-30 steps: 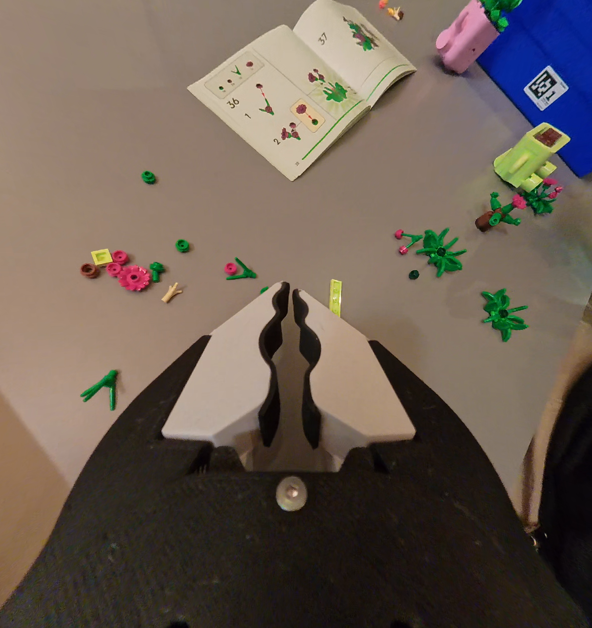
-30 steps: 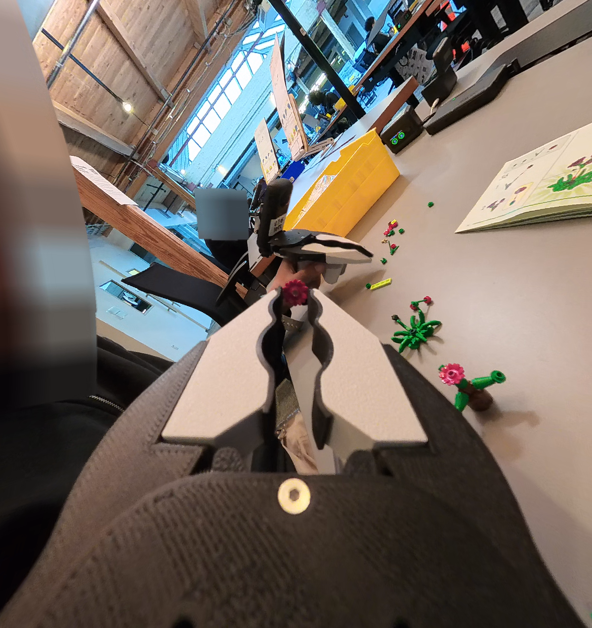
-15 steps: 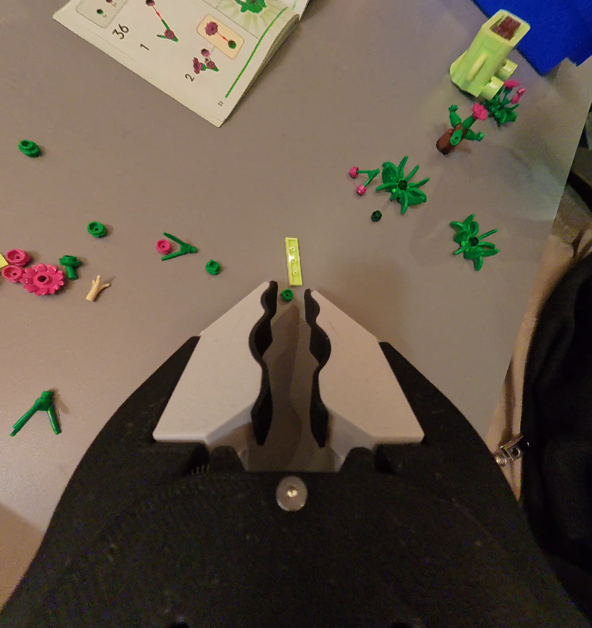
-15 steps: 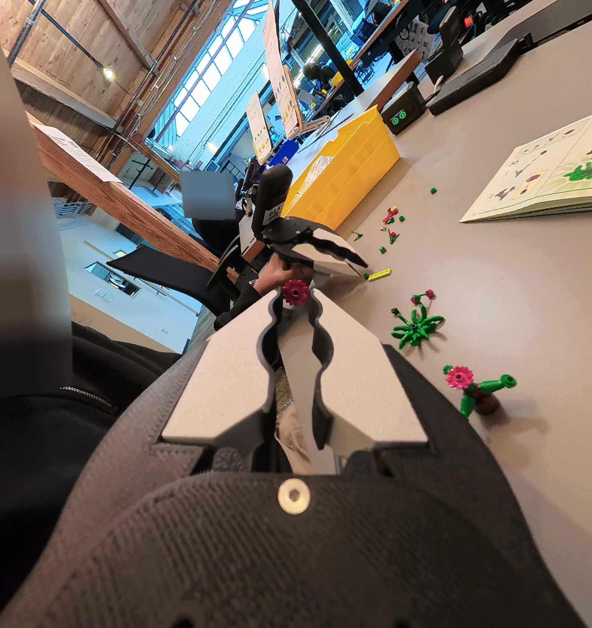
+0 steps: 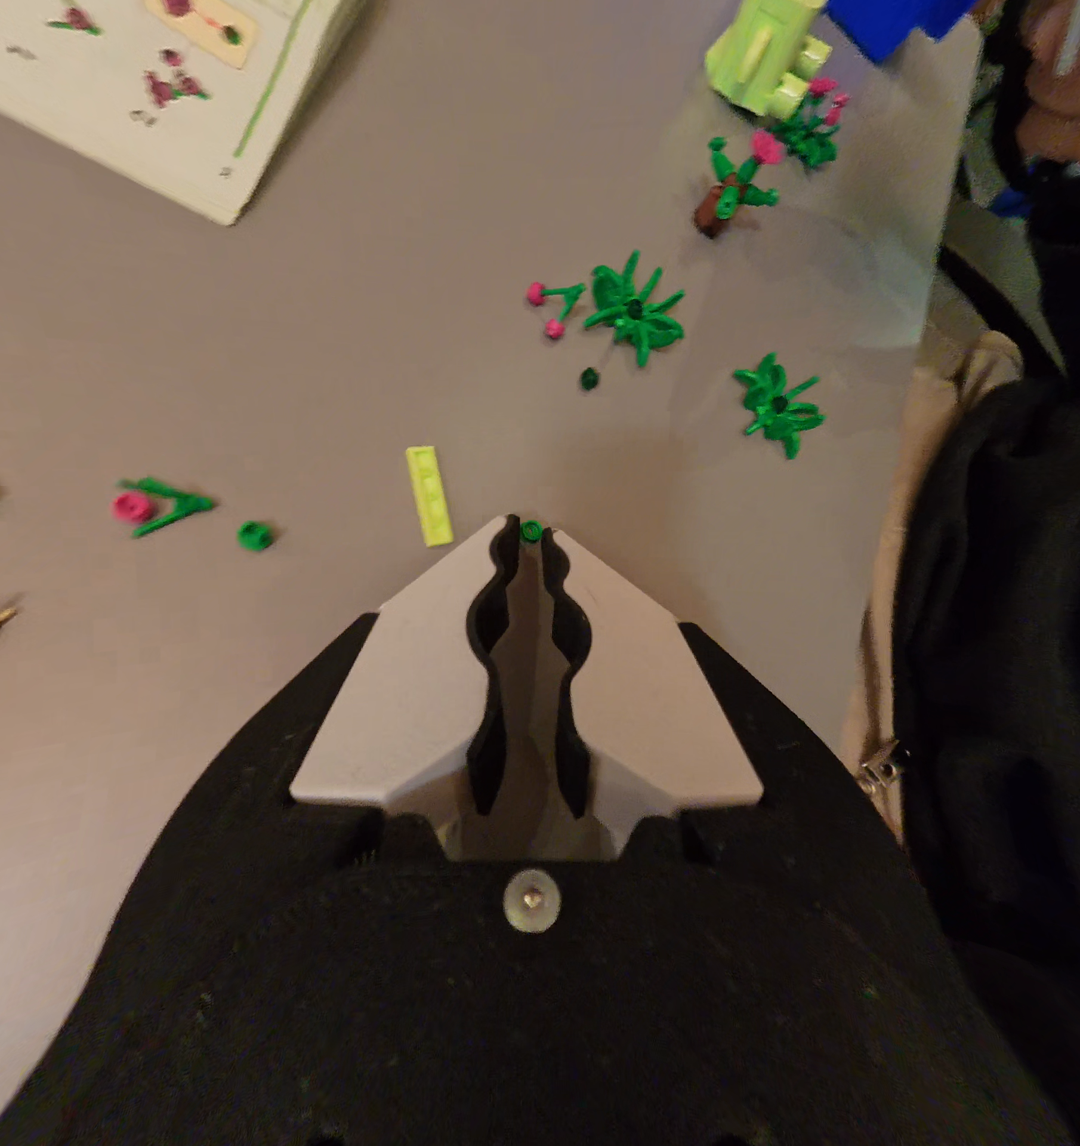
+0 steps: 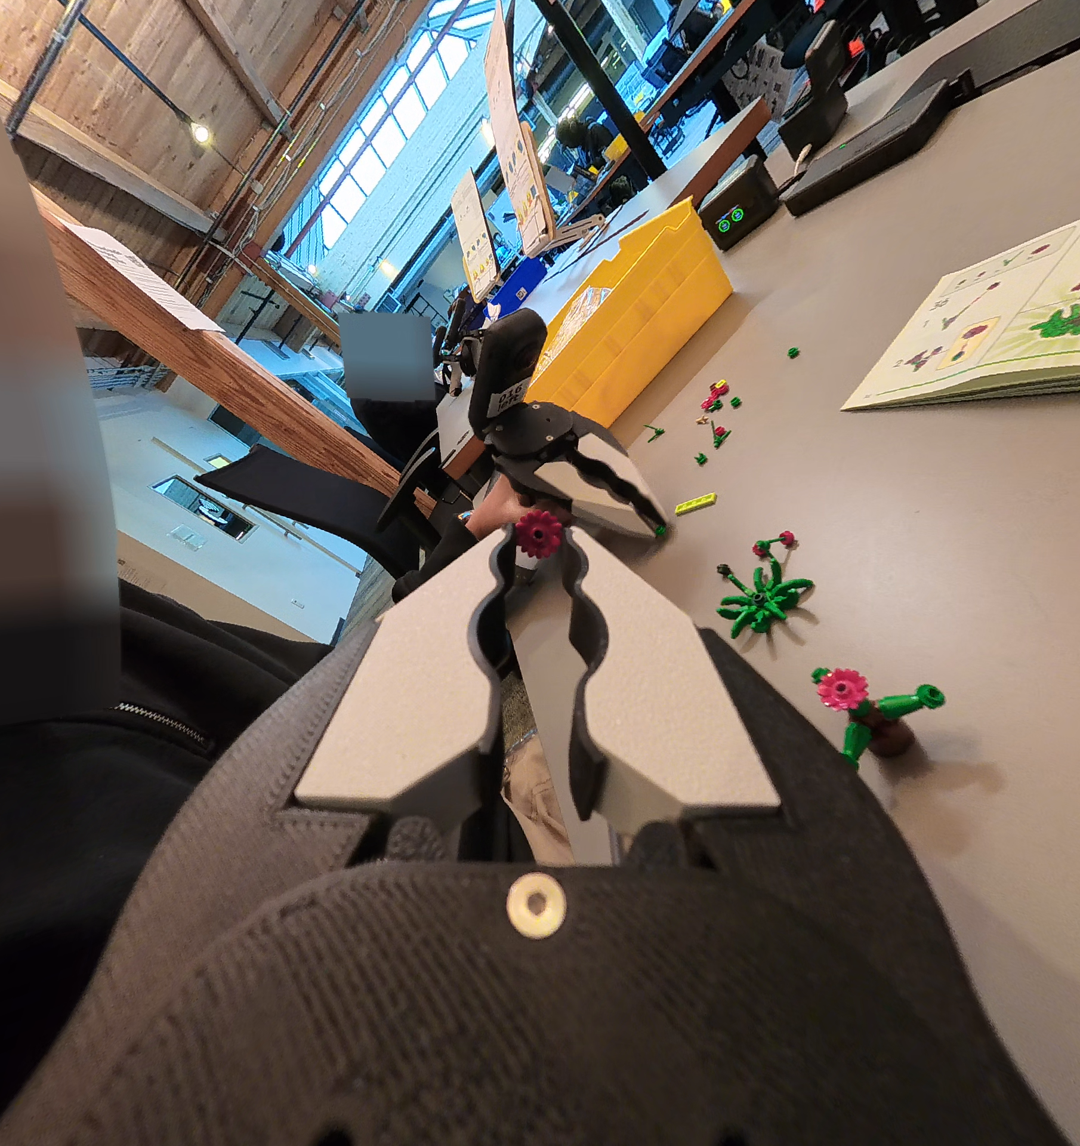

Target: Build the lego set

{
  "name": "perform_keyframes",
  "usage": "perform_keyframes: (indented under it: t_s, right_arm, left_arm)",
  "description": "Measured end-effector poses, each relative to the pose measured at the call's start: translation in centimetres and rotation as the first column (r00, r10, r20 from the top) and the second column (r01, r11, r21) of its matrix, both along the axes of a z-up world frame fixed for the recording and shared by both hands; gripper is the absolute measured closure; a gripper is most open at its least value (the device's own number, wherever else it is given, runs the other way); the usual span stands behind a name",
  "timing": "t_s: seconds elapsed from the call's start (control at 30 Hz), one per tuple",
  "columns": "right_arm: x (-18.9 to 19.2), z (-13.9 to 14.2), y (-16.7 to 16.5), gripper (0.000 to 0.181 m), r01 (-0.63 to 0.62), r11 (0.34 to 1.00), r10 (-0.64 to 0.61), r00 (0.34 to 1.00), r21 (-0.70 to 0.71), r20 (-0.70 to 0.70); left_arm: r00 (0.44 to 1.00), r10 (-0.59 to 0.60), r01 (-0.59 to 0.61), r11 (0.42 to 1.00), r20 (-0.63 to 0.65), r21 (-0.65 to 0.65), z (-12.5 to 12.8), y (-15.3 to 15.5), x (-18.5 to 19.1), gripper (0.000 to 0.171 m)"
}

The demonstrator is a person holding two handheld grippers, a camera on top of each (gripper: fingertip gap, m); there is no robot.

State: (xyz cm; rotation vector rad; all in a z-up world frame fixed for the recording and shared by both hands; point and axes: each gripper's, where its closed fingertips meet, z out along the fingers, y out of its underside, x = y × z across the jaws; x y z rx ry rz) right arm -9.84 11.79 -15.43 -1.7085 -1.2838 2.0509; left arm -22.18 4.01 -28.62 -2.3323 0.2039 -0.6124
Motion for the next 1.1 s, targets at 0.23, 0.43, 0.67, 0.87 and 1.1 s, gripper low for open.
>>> perform_keyframes:
  t_s: [0.23,0.43,0.67,0.87,1.1]
  right_arm:
    - [-0.2,-0.2,-0.2,0.169,-0.007,1.000,0.007,1.000,0.005,0.009]
    - [-0.4,-0.5,-0.6,0.169,-0.019,1.000,0.019,1.000,0.014,0.021]
    - [-1.2,-1.8,-2.4,0.169,-0.067,0.995,0.062,0.995,0.070,0.075]
    - [-2.8,-4.2,-5.2,0.169,-0.167,0.964,0.125,0.972,0.208,0.201]
    - [-6.6,-8.4,-6.1,0.168,-0.379,0.740,0.093,0.875,0.555,0.474]
  left_arm:
    - [0.990,-0.143,0.142,0.989,-0.006,-0.031,-0.6,1.0,4.0,0.167]
    - [0.981,-0.193,0.193,0.981,0.022,-0.020,-0.6,1.4,5.6,0.166]
    - [0.984,-0.150,0.143,0.987,0.096,0.072,1.4,1.4,4.6,0.157]
    - [0.995,0.103,-0.103,0.985,0.009,0.137,2.2,2.9,-0.2,0.163]
    - [0.964,0.258,-0.239,0.947,-0.061,0.215,3.4,3.3,-3.2,0.165]
